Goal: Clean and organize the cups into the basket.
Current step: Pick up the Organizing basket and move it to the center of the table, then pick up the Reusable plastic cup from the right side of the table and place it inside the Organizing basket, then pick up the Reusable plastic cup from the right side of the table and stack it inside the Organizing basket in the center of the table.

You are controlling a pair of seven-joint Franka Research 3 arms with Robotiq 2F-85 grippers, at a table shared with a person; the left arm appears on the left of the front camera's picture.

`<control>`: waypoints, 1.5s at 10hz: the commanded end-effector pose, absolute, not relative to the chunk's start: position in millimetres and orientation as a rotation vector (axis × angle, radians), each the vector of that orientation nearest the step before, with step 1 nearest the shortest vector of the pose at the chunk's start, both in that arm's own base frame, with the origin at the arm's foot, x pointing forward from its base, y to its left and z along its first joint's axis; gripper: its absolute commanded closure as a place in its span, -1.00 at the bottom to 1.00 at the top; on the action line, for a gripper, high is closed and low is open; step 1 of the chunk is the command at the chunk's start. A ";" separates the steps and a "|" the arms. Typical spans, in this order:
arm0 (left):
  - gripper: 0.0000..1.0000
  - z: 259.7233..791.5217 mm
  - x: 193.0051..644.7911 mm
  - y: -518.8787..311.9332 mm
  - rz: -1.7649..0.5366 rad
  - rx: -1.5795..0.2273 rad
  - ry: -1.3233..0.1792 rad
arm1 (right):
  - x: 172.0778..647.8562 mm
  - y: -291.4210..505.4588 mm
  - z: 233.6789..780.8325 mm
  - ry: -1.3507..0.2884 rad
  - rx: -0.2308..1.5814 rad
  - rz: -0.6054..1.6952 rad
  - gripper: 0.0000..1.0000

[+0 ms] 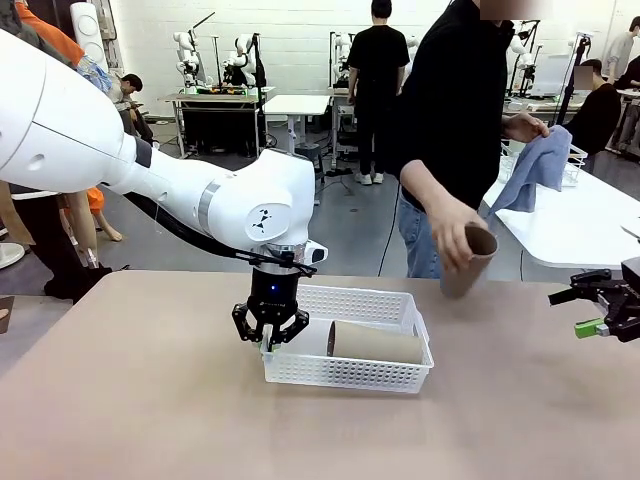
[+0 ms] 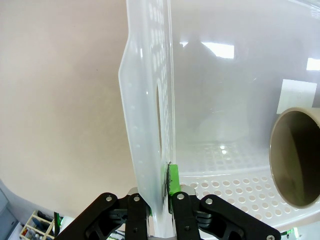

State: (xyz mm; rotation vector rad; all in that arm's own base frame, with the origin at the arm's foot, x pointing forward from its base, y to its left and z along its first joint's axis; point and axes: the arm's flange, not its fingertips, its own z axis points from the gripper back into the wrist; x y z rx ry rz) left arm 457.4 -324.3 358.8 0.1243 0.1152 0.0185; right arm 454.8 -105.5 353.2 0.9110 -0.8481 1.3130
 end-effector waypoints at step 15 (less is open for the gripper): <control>1.00 358.9 456.8 -323.3 0.012 0.122 0.111 | 446.5 -109.9 338.7 -0.823 0.851 1.351 -1.00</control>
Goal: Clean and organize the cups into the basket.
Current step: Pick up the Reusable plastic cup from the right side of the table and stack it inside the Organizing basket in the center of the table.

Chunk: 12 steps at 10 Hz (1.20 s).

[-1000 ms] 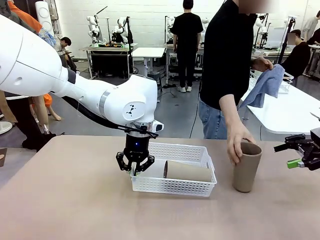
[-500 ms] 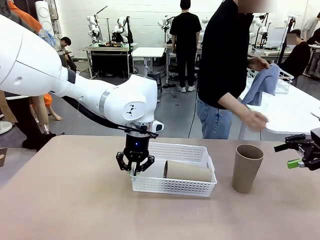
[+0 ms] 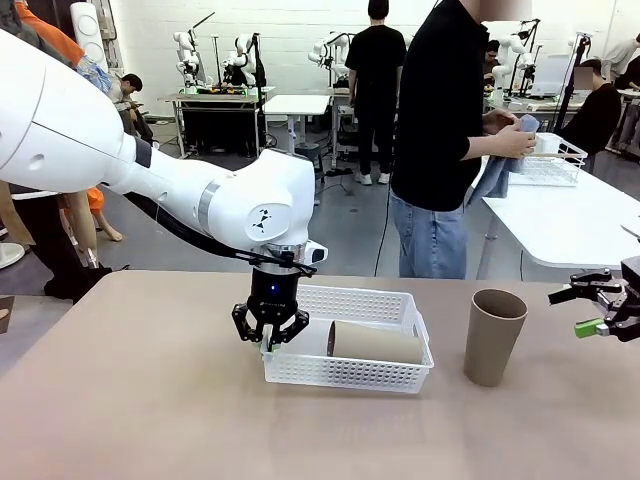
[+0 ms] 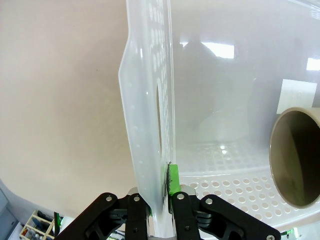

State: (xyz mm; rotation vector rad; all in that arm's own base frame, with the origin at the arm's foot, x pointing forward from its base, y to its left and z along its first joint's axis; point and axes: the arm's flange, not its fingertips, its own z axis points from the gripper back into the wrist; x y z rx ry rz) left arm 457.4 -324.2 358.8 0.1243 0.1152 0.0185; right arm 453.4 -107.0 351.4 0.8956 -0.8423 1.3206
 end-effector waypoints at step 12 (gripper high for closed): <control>1.00 358.9 456.8 -323.3 0.012 0.122 0.111 | 500.7 -58.8 283.5 -0.745 0.892 1.365 -1.00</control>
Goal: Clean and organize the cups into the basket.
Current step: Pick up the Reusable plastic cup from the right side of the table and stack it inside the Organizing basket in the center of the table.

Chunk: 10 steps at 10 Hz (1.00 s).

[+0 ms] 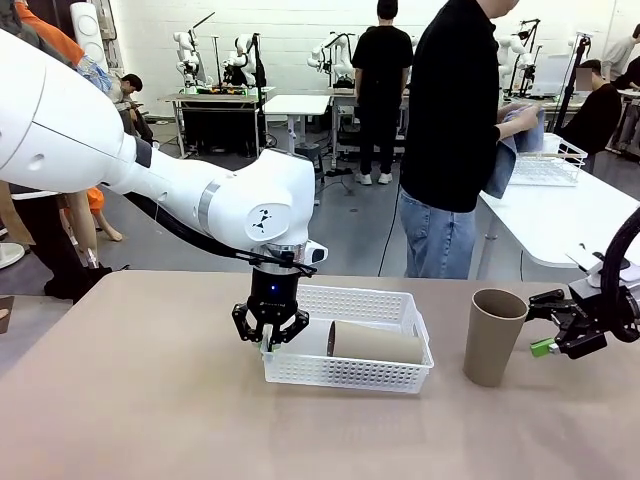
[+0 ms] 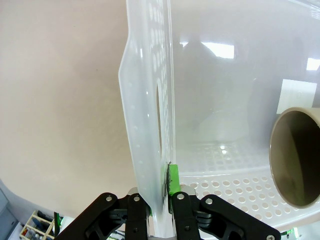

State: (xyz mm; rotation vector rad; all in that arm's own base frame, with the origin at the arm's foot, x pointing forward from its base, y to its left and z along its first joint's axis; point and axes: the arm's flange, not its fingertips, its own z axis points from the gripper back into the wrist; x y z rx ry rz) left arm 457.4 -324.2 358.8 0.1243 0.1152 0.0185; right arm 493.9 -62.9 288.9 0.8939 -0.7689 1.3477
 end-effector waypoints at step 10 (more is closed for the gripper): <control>1.00 358.9 456.8 -323.3 0.012 0.122 0.111 | 509.6 -25.1 277.5 -0.669 0.959 1.438 -1.00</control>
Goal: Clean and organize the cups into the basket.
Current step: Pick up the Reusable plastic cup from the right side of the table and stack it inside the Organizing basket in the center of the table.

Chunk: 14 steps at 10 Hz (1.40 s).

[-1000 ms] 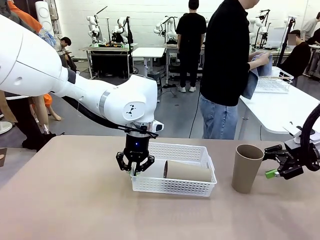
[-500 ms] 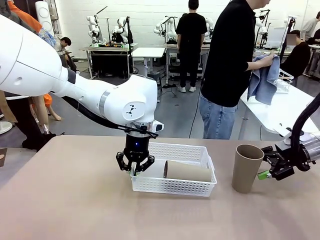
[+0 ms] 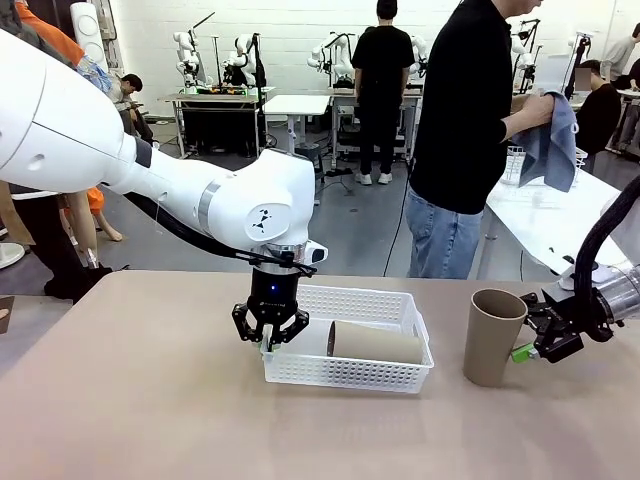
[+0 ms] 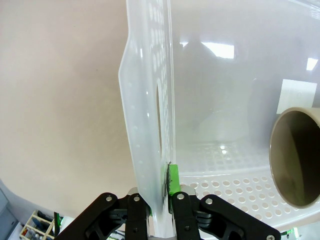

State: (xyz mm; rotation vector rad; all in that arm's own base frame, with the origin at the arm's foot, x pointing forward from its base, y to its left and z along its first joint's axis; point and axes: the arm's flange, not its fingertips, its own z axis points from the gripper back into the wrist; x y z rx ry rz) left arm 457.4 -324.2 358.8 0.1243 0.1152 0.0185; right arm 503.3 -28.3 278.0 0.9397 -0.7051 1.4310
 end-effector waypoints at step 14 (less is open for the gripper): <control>1.00 358.9 456.8 -323.3 0.012 0.122 0.111 | 517.5 10.5 267.1 -0.630 1.084 1.478 -1.00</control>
